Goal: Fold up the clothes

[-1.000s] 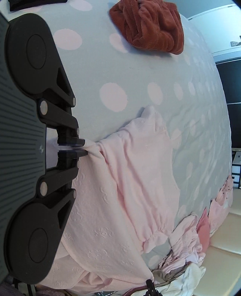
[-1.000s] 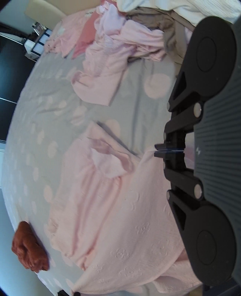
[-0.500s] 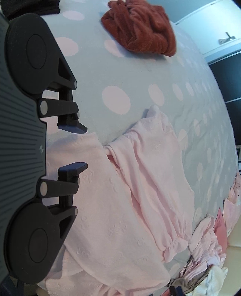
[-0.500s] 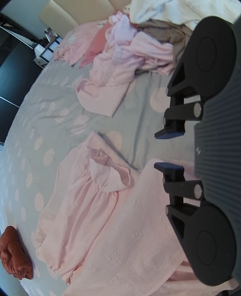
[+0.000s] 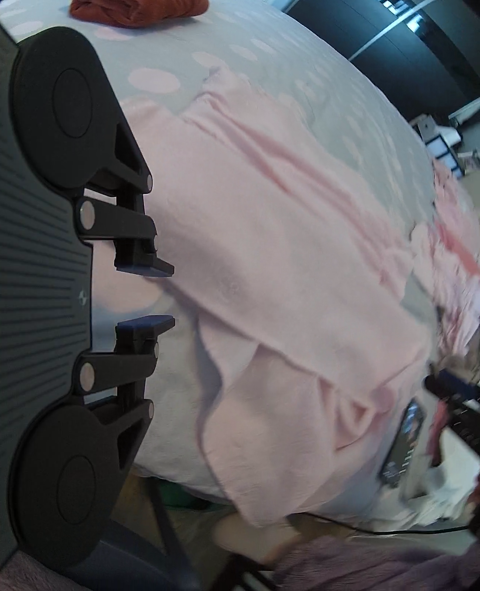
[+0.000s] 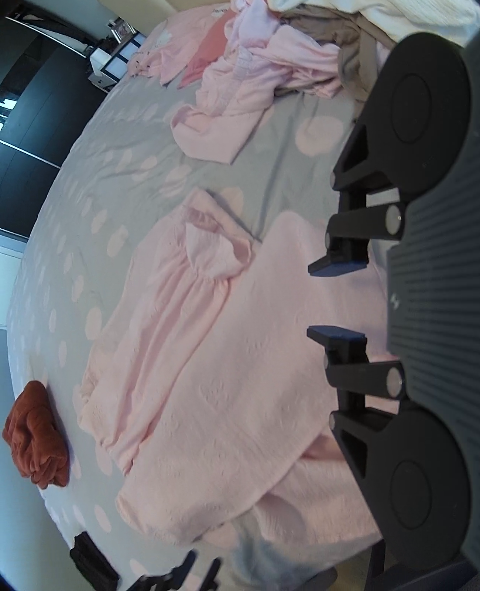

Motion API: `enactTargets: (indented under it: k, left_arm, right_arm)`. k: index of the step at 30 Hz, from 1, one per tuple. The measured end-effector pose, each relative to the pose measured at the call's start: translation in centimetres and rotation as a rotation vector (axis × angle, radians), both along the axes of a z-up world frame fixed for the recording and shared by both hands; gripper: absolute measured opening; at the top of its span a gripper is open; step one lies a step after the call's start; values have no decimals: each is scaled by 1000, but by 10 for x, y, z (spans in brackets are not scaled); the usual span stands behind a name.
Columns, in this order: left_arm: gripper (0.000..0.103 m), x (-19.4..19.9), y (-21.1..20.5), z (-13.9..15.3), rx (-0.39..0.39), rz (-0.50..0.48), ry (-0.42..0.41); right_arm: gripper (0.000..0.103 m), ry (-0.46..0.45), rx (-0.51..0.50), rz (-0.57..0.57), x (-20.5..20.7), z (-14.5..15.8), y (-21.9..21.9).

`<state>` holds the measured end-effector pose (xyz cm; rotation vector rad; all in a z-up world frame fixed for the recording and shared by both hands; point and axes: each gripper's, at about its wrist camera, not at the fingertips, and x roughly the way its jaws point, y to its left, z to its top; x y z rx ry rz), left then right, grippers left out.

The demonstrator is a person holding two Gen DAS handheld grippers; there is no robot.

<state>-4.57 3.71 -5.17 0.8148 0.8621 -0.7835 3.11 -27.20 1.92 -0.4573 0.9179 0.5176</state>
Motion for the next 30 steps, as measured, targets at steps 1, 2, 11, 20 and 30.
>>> enactTargets:
  k: [1,2,11,20,30]
  left_arm:
    - [21,-2,-2,-7,23,-10,-13]
    - [21,-3,-3,-14,46,-22,-22]
    - [21,21,-8,-53,116,-14,-83]
    - [0,22,-4,-40,140,12,-91]
    - [0,-6,35,-8,227,59,-47]
  right_arm:
    - [33,10,14,5,-3,-2,1]
    - [33,21,29,11,-7,-4,2]
    - [42,87,9,210,-37,-29,26]
    - [58,64,-51,157,-35,-33,0]
    - [2,97,-178,90,-29,-46,-12]
